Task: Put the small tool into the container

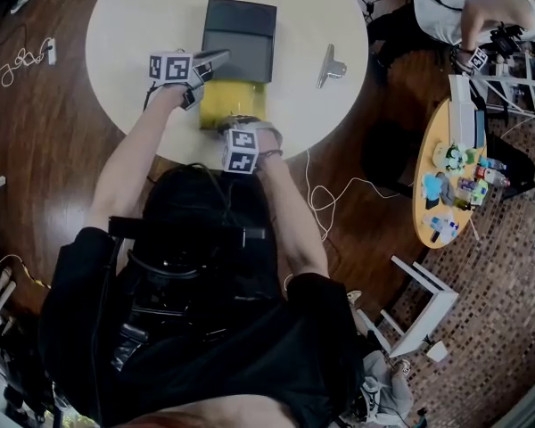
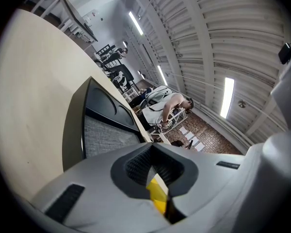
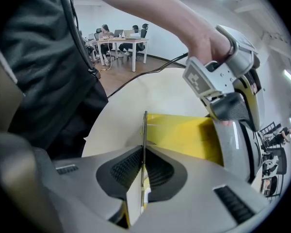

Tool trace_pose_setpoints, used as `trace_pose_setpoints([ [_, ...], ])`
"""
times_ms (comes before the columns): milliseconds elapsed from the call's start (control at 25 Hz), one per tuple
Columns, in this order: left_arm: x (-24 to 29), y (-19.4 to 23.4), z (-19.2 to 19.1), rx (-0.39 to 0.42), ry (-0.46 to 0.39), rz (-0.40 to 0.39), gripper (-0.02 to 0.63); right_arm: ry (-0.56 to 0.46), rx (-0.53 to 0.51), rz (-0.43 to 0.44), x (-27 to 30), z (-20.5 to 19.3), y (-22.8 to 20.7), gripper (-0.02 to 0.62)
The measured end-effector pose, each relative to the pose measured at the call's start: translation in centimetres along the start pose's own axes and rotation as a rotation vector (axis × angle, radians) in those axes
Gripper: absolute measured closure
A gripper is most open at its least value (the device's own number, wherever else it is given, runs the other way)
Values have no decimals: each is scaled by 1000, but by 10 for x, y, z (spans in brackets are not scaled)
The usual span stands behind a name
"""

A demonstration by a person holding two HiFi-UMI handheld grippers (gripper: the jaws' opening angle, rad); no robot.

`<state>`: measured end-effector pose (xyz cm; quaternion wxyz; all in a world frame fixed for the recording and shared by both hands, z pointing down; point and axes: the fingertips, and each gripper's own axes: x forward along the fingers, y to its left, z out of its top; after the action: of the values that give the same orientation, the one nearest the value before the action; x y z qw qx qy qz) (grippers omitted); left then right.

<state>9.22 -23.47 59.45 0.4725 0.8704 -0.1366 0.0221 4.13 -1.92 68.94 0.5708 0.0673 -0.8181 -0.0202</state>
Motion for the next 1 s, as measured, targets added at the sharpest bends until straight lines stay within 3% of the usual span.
trace_pose_setpoints([
  [840,-3,-1,3,-9,6,-29,612,25,38,81,0,9,44,574],
  [1000,-4,-2,2,-10,6,-37,612,10,93,38,2,9,45,568],
])
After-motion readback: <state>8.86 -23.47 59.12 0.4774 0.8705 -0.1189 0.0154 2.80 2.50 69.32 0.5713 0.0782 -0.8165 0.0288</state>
